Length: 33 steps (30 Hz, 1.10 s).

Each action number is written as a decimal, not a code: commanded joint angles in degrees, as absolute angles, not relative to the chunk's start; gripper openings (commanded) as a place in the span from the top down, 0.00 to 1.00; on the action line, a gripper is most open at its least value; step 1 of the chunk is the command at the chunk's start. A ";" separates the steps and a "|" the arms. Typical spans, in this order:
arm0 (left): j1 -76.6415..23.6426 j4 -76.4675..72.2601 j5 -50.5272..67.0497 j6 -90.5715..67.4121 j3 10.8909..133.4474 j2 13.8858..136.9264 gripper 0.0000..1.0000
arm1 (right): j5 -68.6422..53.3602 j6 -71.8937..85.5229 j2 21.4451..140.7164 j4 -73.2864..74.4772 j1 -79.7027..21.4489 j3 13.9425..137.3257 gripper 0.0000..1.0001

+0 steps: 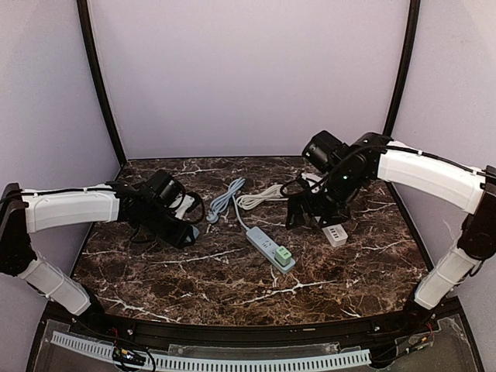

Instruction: Insert the plug

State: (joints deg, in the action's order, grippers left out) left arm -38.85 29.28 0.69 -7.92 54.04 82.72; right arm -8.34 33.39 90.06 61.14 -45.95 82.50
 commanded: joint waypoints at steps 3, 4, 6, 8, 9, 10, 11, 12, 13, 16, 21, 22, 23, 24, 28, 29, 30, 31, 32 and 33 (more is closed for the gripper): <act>-43.44 31.03 4.54 -6.82 58.41 79.35 0.99 | -19.29 34.24 87.99 56.81 -45.55 85.39 0.01; -44.70 31.03 4.58 -6.25 59.25 79.16 0.99 | -20.47 34.40 87.91 56.55 -45.53 85.50 0.01; -46.26 31.18 5.37 -5.58 60.51 79.22 0.99 | -21.94 34.82 87.49 55.95 -45.53 85.47 0.01; -47.32 31.57 6.46 -5.19 62.05 79.57 0.99 | -23.12 35.25 86.92 55.37 -45.57 85.24 0.01; -47.65 31.65 6.70 -5.10 62.53 79.77 0.99 | -23.74 35.51 86.66 54.99 -45.53 85.06 0.02; -48.39 31.77 6.99 -4.79 63.56 79.97 0.99 | -24.46 35.77 86.32 54.69 -45.54 84.89 0.01; -48.85 31.80 7.10 -4.55 64.03 80.11 0.99 | -25.15 36.11 86.05 54.31 -45.55 84.64 0.01; -49.68 31.81 7.44 -3.88 65.12 80.36 0.99 | -25.71 36.36 85.74 53.92 -45.59 84.41 0.01; -50.15 31.81 7.68 -3.44 65.61 80.52 0.99 | -26.38 36.68 85.44 53.50 -45.54 84.19 0.01; -53.21 31.54 7.67 -0.67 67.85 80.88 0.99 | -28.40 37.49 84.47 51.92 -45.53 83.41 0.01; -56.03 31.17 9.55 2.53 71.30 81.97 0.99 | -31.48 37.89 83.80 51.32 -45.57 83.10 0.01; -56.36 31.00 9.61 2.98 71.69 82.17 0.99 | -32.19 37.88 83.70 51.21 -45.46 83.10 0.01; -57.05 30.84 9.67 3.49 72.46 82.26 0.99 | -32.92 38.01 83.54 51.16 -45.47 83.06 0.01; -57.40 30.49 9.63 3.90 72.79 82.57 0.99 | -33.60 38.11 83.44 51.03 -45.32 82.99 0.02; -59.57 28.82 9.62 6.62 74.25 83.17 0.99 | -37.64 38.94 82.53 49.68 -44.71 82.17 0.03; -60.18 28.56 9.39 7.50 74.79 83.57 0.99 | -38.39 39.29 82.29 49.35 -44.55 81.98 0.03; -60.41 28.52 9.27 7.84 75.14 83.80 0.99 | -39.10 39.59 82.08 49.09 -44.46 81.78 0.03; -60.74 28.44 9.06 8.27 75.89 84.36 0.99 | -39.77 39.94 81.83 48.86 -44.39 81.62 0.04; -60.87 28.42 9.01 8.35 76.27 84.76 0.99 | -40.50 40.24 81.64 48.48 -44.31 81.31 0.04; -61.07 28.18 8.93 8.39 76.96 85.44 0.99 | -41.48 40.67 81.46 47.89 -44.30 80.88 0.05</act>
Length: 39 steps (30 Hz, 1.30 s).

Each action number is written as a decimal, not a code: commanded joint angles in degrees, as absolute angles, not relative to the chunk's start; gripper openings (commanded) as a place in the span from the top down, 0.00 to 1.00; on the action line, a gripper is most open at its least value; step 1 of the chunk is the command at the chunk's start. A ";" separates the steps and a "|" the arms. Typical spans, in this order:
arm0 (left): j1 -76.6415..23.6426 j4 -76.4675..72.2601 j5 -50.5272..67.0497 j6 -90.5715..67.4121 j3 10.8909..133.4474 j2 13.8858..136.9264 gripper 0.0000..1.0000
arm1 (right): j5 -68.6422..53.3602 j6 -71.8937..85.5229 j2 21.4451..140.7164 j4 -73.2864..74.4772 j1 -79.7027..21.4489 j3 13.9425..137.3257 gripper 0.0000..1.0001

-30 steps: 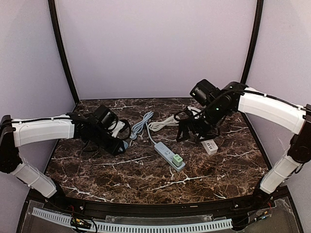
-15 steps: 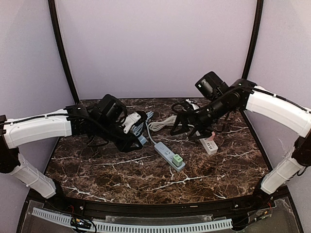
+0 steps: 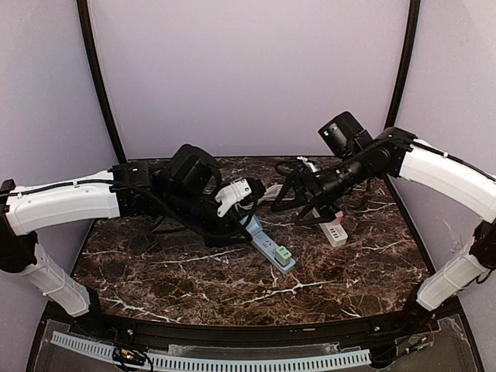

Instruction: Insert the plug

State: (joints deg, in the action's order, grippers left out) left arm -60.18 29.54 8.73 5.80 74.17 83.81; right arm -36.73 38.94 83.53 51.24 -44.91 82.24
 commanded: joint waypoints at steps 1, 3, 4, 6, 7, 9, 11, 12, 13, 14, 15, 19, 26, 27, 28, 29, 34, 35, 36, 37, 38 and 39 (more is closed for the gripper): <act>-61.17 28.06 8.91 8.42 77.73 85.74 0.99 | -42.43 41.16 81.28 47.34 -44.30 80.37 0.05; -61.72 27.55 8.74 8.76 78.80 86.71 0.99 | -43.81 42.32 80.99 46.25 -44.29 79.26 0.07; -61.89 27.23 8.58 9.07 79.13 87.35 0.99 | -44.05 43.16 80.78 45.77 -44.30 78.86 0.07; -62.47 26.64 8.15 9.58 79.97 88.15 0.99 | -44.49 44.46 80.58 44.67 -44.32 78.31 0.08; -62.81 26.46 7.73 9.76 80.53 88.42 0.99 | -44.72 45.02 80.55 44.26 -44.30 78.05 0.09; -63.22 25.88 7.52 10.06 81.07 89.07 0.99 | -44.63 45.94 80.59 43.86 -44.30 77.73 0.10; -63.61 25.24 7.48 10.25 81.62 89.54 0.99 | -44.35 46.55 80.68 43.42 -44.30 77.33 0.11; -63.71 25.10 7.61 10.31 81.86 89.68 0.99 | -44.33 46.84 80.73 43.10 -44.30 76.83 0.12; -63.94 25.07 7.83 10.47 82.30 90.03 0.99 | -44.30 47.19 80.77 42.75 -44.30 76.51 0.14; -64.09 25.05 7.92 10.55 82.54 90.19 0.99 | -44.30 47.46 80.75 42.38 -44.25 76.16 0.14; -64.32 25.05 8.02 10.68 82.99 90.53 0.99 | -44.30 47.78 80.72 41.94 -44.29 75.75 0.16; -64.57 24.97 8.34 10.40 84.04 91.16 0.99 | -44.38 49.05 80.40 40.11 -44.30 74.42 0.21; -64.94 25.03 8.22 10.19 85.75 92.68 0.99 | -44.22 49.93 80.98 39.23 -44.30 74.19 0.34; -65.08 25.04 8.14 10.17 85.85 92.93 0.99 | -44.21 50.16 80.96 39.03 -44.25 74.12 0.37; -65.10 25.05 8.03 10.14 86.11 93.01 0.99 | -44.12 50.30 81.05 38.99 -44.29 74.09 0.39; -65.17 25.11 7.90 10.14 86.21 93.23 0.99 | -44.00 50.40 81.16 38.96 -44.34 74.09 0.41; -65.21 25.33 6.84 10.33 86.80 93.95 0.99 | -43.47 51.02 81.23 38.98 -44.29 74.00 0.53; -65.21 25.45 6.67 10.36 86.86 94.00 0.99 | -43.36 51.25 81.29 39.04 -44.30 73.93 0.56; -65.21 25.56 6.37 10.41 87.13 94.32 0.99 | -43.29 51.27 81.30 39.03 -44.30 73.92 0.57; -65.21 25.81 6.09 10.53 87.29 94.49 0.99 | -43.25 51.44 81.30 39.07 -44.30 73.84 0.59; -65.21 26.00 5.59 10.54 87.67 94.81 0.99 | -43.20 51.54 81.30 39.15 -44.30 73.79 0.60; -65.21 26.43 5.34 10.66 87.87 95.00 0.99 | -43.08 51.66 81.38 39.30 -44.30 73.75 0.61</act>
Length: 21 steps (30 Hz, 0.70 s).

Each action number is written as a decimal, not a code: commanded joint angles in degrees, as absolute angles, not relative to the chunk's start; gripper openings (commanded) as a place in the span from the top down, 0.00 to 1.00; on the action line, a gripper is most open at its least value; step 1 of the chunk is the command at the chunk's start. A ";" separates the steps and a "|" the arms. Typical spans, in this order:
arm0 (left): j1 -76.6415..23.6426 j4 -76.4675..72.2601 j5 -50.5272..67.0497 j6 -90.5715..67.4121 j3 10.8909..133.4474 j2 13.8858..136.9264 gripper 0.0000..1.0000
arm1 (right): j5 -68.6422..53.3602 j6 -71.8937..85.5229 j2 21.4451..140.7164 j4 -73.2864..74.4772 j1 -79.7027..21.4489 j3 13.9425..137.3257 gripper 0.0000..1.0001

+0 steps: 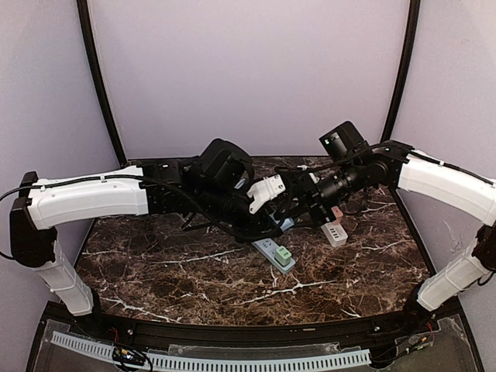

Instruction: Insert the plug

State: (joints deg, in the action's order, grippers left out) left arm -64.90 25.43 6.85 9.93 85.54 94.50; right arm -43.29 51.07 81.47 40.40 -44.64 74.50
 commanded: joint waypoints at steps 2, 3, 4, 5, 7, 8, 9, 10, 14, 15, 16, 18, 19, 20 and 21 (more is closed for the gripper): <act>-65.21 26.83 5.13 10.77 88.38 95.43 0.99 | -43.07 51.68 81.30 39.22 -44.30 73.46 0.63; -65.21 26.83 5.30 10.80 88.54 95.60 0.99 | -42.95 51.68 81.34 39.22 -44.30 73.41 0.64; -65.21 26.82 5.38 10.81 88.58 95.66 0.99 | -42.88 51.68 81.38 39.26 -44.30 73.33 0.65; -65.21 26.81 5.45 10.94 88.59 95.70 0.99 | -42.81 51.66 81.45 39.24 -44.30 73.35 0.66; -65.21 26.88 5.59 11.06 88.59 95.71 0.99 | -42.64 51.68 81.53 39.28 -44.29 73.51 0.66; -65.21 26.89 5.65 11.11 88.59 95.76 0.99 | -42.56 51.68 81.51 39.27 -44.30 73.56 0.66; -65.21 26.96 5.74 11.30 88.59 95.86 0.99 | -42.50 51.68 81.56 39.30 -44.30 73.63 0.67; -65.21 27.01 5.77 11.32 88.66 95.87 0.99 | -42.46 51.68 81.56 39.32 -44.34 73.65 0.67; -65.21 27.50 5.80 11.55 89.12 96.02 0.99 | -42.28 51.61 81.47 39.22 -44.30 73.57 0.75; -65.21 27.68 5.87 11.59 89.17 96.05 0.99 | -42.35 51.48 81.47 39.22 -44.30 73.57 0.79; -65.21 27.73 5.99 11.60 89.26 96.10 0.98 | -42.36 51.45 81.41 39.22 -44.30 73.50 0.83; -65.21 27.84 6.03 11.47 89.28 96.04 0.91 | -42.41 51.44 81.23 39.13 -44.30 73.34 0.92; -65.21 27.86 6.05 11.44 89.23 95.92 0.88 | -42.37 51.42 81.15 39.19 -44.30 73.16 0.98; -65.28 27.86 6.06 11.36 89.17 95.74 0.78 | -42.39 51.42 81.04 39.15 -44.30 73.05 1.00; -65.29 27.86 6.11 11.39 88.96 95.60 0.74 | -42.37 51.42 81.04 39.18 -44.30 73.04 1.00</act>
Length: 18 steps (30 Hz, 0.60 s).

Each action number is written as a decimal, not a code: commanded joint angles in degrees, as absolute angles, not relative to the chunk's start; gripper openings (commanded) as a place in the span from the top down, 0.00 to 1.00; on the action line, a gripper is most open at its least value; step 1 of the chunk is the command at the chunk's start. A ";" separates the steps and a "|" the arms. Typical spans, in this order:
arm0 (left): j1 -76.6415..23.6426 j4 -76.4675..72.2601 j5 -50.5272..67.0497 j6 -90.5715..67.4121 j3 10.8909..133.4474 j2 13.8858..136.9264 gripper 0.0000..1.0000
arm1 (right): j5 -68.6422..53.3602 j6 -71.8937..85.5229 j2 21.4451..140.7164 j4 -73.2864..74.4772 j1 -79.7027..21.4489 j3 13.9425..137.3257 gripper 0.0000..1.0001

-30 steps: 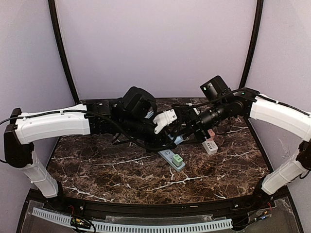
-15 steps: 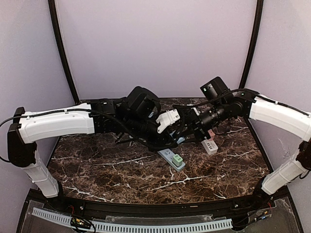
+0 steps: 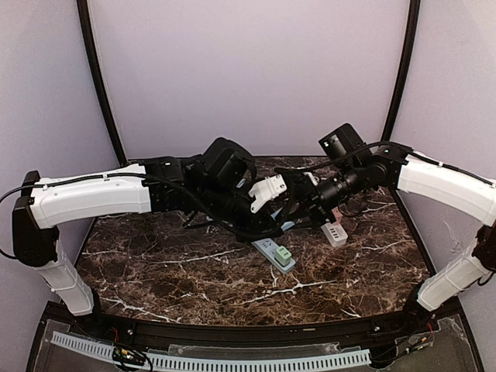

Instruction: Insert the plug

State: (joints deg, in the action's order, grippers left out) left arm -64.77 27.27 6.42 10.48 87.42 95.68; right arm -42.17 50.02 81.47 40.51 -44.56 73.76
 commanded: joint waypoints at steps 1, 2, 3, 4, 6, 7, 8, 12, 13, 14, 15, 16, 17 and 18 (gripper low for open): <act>-65.30 27.84 6.05 11.42 88.86 95.27 0.64 | -42.36 51.42 81.02 39.21 -44.30 73.04 1.00; -65.30 27.76 5.93 11.42 88.53 95.05 0.59 | -42.29 51.42 81.03 39.20 -44.30 73.16 1.00; -65.30 27.51 5.68 11.47 88.39 94.58 0.50 | -42.20 51.39 81.03 39.20 -44.30 73.32 1.00; -65.30 27.33 5.61 11.54 87.97 94.31 0.39 | -42.11 51.34 81.11 39.24 -44.30 73.51 1.00; -65.31 26.88 5.23 11.64 87.26 93.44 0.04 | -41.81 51.33 81.21 39.50 -44.30 73.77 1.00; -65.31 26.72 5.00 11.72 87.01 92.88 0.03 | -41.56 51.33 81.24 39.51 -44.30 73.86 1.00; -65.30 26.63 4.72 11.70 86.55 92.58 0.02 | -41.31 51.26 81.28 39.62 -44.30 73.98 1.00; -65.30 26.27 4.65 11.39 84.99 90.52 0.01 | -39.92 50.58 81.58 40.42 -44.24 74.58 1.00; -65.30 26.03 4.70 11.17 84.68 90.08 0.01 | -39.44 50.16 81.71 40.86 -44.29 74.88 1.00; -65.30 25.89 4.67 11.08 83.99 89.25 0.01 | -38.86 49.65 81.92 41.34 -44.30 75.31 1.00; -65.30 25.63 4.62 10.75 83.70 88.83 0.01 | -38.15 49.12 82.13 41.97 -44.30 75.77 1.00; -65.30 25.52 4.47 10.60 83.09 87.95 0.01 | -37.42 48.50 82.44 42.76 -44.30 76.32 1.00; -65.30 25.41 4.30 10.28 82.76 87.53 0.01 | -36.54 47.80 82.85 43.71 -44.30 76.94 1.00; -65.30 25.32 3.56 9.97 82.30 86.52 0.01 | -35.61 46.89 83.25 44.87 -44.26 77.73 1.00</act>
State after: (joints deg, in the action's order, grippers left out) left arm -65.17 26.39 4.91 11.09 84.38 91.42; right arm -39.40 49.95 81.89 41.76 -44.56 74.52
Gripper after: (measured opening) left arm 0.987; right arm 0.266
